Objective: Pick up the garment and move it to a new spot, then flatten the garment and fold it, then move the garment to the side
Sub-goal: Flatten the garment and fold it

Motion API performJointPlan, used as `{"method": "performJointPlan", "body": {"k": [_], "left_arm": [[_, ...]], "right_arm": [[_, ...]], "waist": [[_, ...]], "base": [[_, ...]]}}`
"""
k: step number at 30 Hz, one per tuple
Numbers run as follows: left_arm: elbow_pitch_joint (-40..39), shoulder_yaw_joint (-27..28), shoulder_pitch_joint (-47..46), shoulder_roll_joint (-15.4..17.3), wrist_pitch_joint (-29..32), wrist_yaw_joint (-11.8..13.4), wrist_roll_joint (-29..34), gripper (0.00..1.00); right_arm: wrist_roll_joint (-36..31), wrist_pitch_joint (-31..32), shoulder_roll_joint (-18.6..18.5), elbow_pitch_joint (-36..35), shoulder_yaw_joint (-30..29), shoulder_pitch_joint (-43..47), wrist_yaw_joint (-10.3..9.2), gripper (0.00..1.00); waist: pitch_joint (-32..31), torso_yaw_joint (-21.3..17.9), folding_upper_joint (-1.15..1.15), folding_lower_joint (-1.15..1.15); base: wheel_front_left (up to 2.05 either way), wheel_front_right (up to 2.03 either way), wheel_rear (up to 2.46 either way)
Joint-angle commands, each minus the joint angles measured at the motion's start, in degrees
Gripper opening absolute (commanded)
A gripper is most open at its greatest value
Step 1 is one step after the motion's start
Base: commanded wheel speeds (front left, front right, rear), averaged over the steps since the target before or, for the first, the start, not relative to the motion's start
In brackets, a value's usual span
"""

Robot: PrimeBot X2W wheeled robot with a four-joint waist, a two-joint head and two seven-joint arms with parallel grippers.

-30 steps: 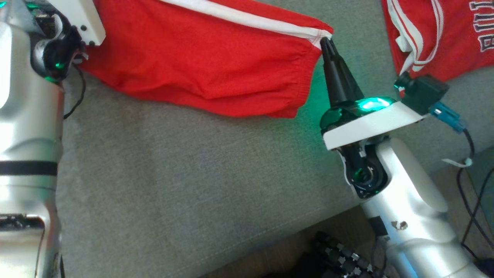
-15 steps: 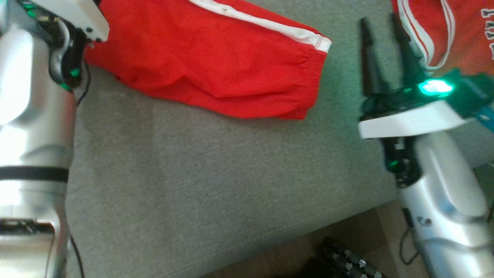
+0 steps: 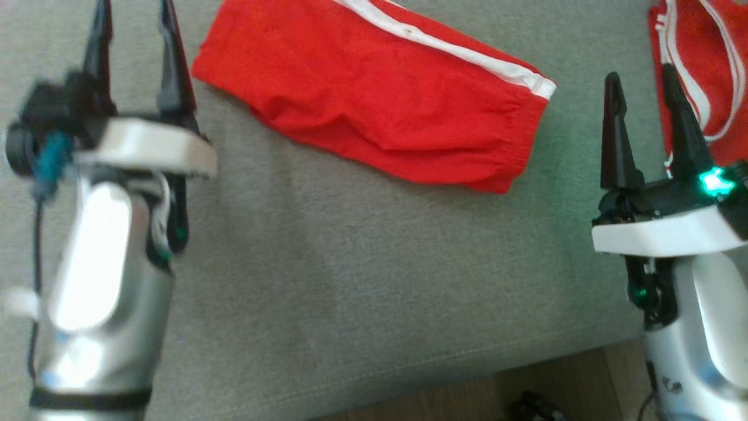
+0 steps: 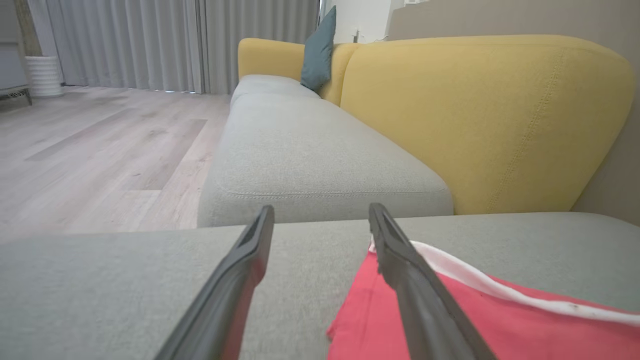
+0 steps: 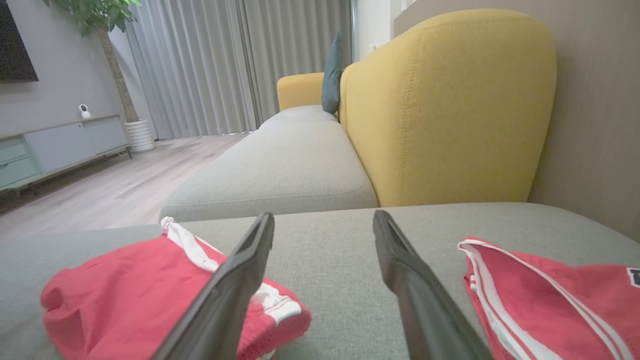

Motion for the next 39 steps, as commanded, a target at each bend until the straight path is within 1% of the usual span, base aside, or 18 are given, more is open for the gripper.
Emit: {"method": "performJointPlan", "body": {"k": [1,2,3,7,9,16,25,28,30,33,36,39], "left_arm": [[-4.39,1.73,2.44,1.23,-0.55,1.33,1.38,1.00],[-5.93,1.81,4.39,1.08,-0.59,1.91,1.53,1.00],[-5.93,1.81,4.39,1.08,-0.59,1.91,1.53,1.00],[-10.54,2.35,11.27,1.19,-0.65,4.33,2.64,1.00],[-11.99,2.36,13.84,1.22,-0.67,4.87,2.87,1.00],[-13.73,2.60,17.94,1.54,-0.68,5.65,3.01,1.00],[-13.89,2.14,18.20,1.57,-0.69,5.36,2.59,1.00],[-13.04,0.86,16.57,1.75,0.29,3.65,2.21,1.00],[-12.02,-0.48,14.03,1.82,1.76,1.90,2.01,1.00],[-9.35,-3.14,8.47,1.91,5.77,-1.15,2.15,1.00],[-5.26,-5.11,2.33,2.11,11.00,-4.19,1.83,1.00],[-0.32,-6.18,-2.97,2.45,16.03,-6.27,1.47,1.00]], "right_arm": [[-0.60,0.69,-0.78,-2.54,0.30,2.01,-0.04,1.00],[-0.82,1.04,-0.83,-2.96,0.08,2.62,-0.04,1.00],[-0.82,1.04,-0.83,-2.96,0.08,2.62,-0.04,1.00],[-1.17,2.35,-0.69,-4.48,-0.63,4.88,-0.04,1.00],[-1.15,3.03,-0.60,-5.10,-0.96,5.88,-0.04,1.00],[-1.12,4.23,-0.25,-6.59,-1.64,7.84,-0.04,1.00],[-0.96,4.91,-0.20,-7.37,-1.87,8.27,-0.04,1.00],[-0.93,5.02,-0.20,-7.70,-2.07,8.31,-0.04,1.00],[-0.77,5.16,-0.15,-7.94,-2.02,8.23,-0.04,1.00],[-0.56,5.21,0.00,-8.13,-1.59,7.67,-0.04,1.00],[-0.28,5.15,0.21,-7.99,-0.90,6.91,-0.04,1.00],[0.16,4.95,0.64,-7.31,-0.45,6.43,-0.04,1.00]], "waist": [[-1.35,1.58,0.00,0.00],[-1.62,1.96,0.00,0.00],[-1.62,1.96,0.00,0.00],[-2.68,2.94,0.00,0.00],[-3.10,3.37,0.00,0.00],[-3.92,3.90,0.00,0.00],[-4.11,4.13,0.00,0.00],[-3.66,4.22,0.00,0.00],[-3.02,4.13,0.00,0.00],[-1.83,3.61,0.00,0.00],[-0.58,2.41,0.00,0.00],[0.30,0.98,0.00,0.00]], "base": [[0.00,0.00,0.00],[0.00,0.00,0.00],[0.00,0.00,0.00],[0.00,0.00,0.00],[0.00,0.00,0.00],[0.00,0.00,0.00],[0.00,0.00,0.00],[0.00,0.00,0.00],[0.00,0.00,0.00],[0.00,0.00,0.00],[0.00,0.00,0.00],[0.00,0.00,0.00]]}}
